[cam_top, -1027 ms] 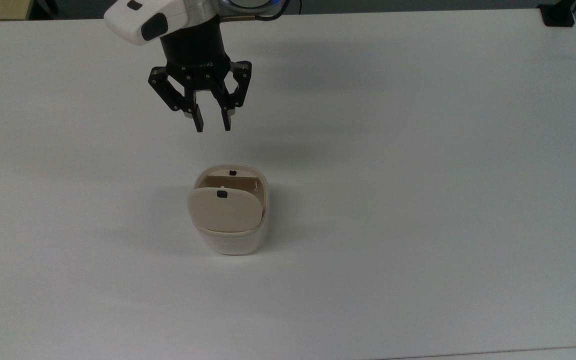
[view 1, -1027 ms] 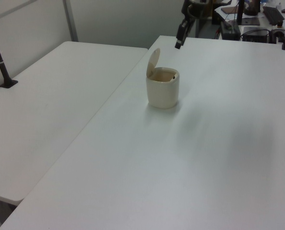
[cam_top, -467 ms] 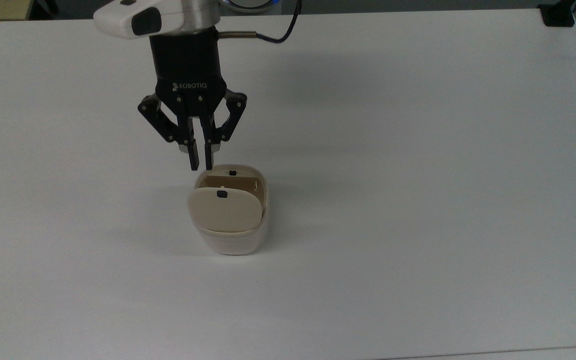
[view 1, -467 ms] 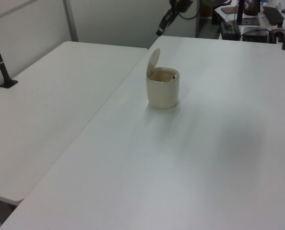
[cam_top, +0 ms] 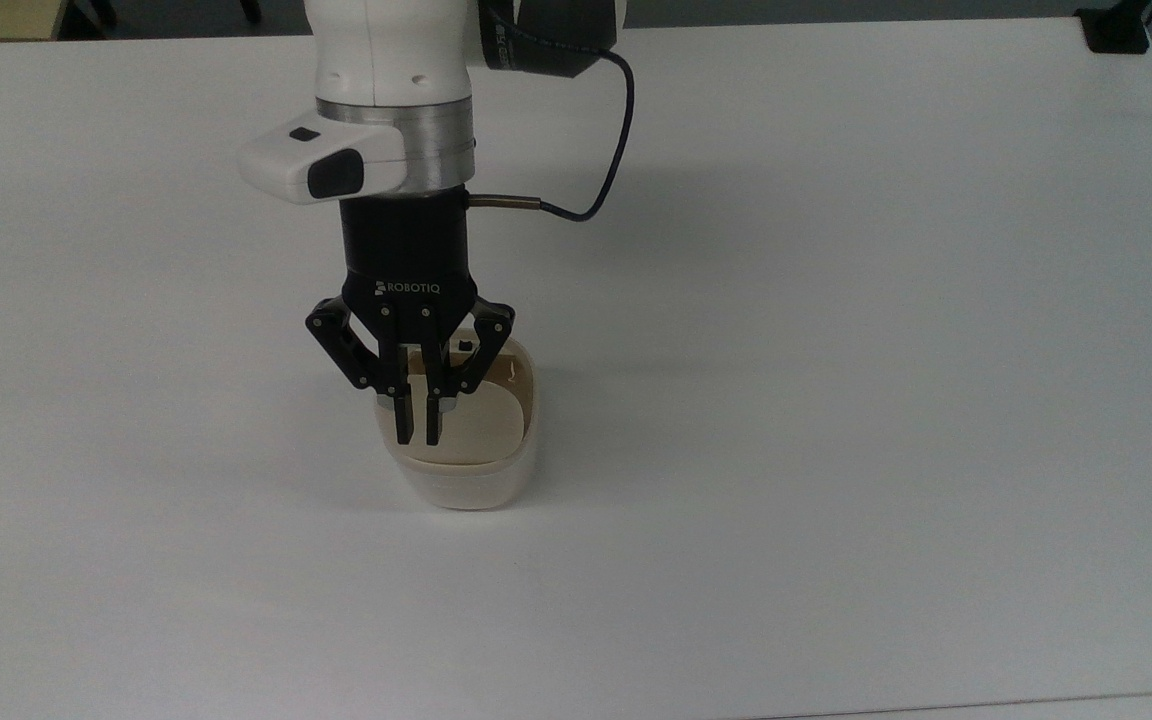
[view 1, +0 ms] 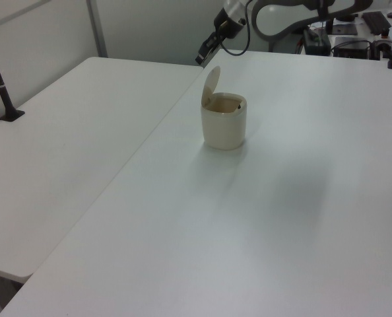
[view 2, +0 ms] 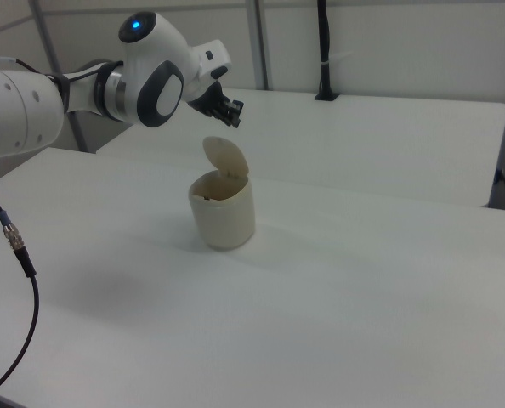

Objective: Close the trash bin
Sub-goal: 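Push the open lid down with the gripper fingers until it shuts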

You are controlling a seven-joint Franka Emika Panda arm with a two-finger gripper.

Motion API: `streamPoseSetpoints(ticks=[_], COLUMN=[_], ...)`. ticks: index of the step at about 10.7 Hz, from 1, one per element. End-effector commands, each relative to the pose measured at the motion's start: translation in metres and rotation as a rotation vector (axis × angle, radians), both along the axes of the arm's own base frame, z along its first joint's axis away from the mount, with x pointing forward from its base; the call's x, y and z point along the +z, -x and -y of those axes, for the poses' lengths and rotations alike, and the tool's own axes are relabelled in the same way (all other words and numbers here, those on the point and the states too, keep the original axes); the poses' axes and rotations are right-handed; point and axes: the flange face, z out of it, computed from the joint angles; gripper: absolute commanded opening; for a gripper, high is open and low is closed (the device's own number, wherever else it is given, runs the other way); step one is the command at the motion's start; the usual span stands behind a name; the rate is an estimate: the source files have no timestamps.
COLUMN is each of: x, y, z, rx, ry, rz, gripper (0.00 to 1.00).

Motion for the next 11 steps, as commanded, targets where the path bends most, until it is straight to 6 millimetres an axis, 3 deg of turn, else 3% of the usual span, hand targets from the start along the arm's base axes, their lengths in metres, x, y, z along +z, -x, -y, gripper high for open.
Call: streamPoseSetpoints(ticks=[1, 4, 9, 11], x=[0.005, -0.003, -0.012, -0.028], y=[-0.001, 0.009, 0.039, 0.044], z=[-0.006, -0.003, 0.003, 0.003], rx=[-0.011, -0.003, 0.071, 0.096], ry=[0.03, 0.035, 0.058, 0.068], rz=[0.004, -0.079, -0.263, -0.317], gripper=[0.13, 0.02, 0.02, 0.02])
